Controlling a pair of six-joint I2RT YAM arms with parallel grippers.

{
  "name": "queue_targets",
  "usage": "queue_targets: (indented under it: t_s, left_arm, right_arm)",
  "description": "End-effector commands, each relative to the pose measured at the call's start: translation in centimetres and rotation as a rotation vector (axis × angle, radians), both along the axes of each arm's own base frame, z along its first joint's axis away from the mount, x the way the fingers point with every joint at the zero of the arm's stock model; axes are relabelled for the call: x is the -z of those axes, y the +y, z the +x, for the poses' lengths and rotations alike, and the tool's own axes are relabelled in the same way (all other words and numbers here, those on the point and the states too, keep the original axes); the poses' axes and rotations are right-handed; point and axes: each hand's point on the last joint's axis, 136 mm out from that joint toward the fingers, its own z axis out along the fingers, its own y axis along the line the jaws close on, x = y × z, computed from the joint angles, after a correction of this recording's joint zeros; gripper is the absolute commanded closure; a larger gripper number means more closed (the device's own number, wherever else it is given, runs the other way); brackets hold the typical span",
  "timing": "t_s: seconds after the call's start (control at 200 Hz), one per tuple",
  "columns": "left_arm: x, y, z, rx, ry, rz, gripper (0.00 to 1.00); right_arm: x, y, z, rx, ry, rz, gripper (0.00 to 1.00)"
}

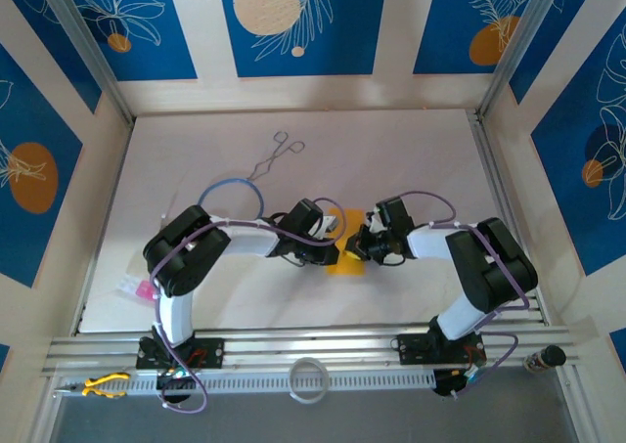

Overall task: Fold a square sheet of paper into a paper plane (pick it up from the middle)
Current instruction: Fold the triangle a second time at the center of the table.

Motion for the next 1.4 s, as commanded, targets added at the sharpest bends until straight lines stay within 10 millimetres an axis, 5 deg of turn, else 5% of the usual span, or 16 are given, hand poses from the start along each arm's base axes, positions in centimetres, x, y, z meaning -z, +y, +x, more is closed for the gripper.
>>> queue_targets:
  t_s: [0.0,0.405,0.75,0.94,1.076,1.396]
  left_arm:
    - [4.0,3.5,-2.1,-0.026,0.098,0.155,1.0]
    - [3.9,3.4,-2.3,-0.029,0.1,0.14,1.0]
    - [3.3,3.1,-2.0,-0.035,0.093,0.124,1.0]
    - [2.8,2.6,-1.6,-0.041,0.09,0.108,1.0]
    - [1.9,2.0,-1.2,-0.041,0.083,0.087,1.0]
    - [-4.3,-1.4,0.8,-0.024,0.028,-0.062,0.99]
  right_arm:
    - [1.0,-2.7,1.2,0.067,-0.027,-0.091,0.98]
    - [-0.4,-5.3,3.7,0.167,-0.129,-0.014,0.97]
    - [-4.0,-2.9,2.9,0.081,-0.206,0.047,0.94]
    - [-2.3,-1.4,1.5,0.003,-0.135,0.044,0.95]
    - [1.1,-3.4,0.6,0.049,-0.023,-0.091,0.98]
    - [2.1,-4.3,-0.1,0.071,0.0,-0.073,0.99]
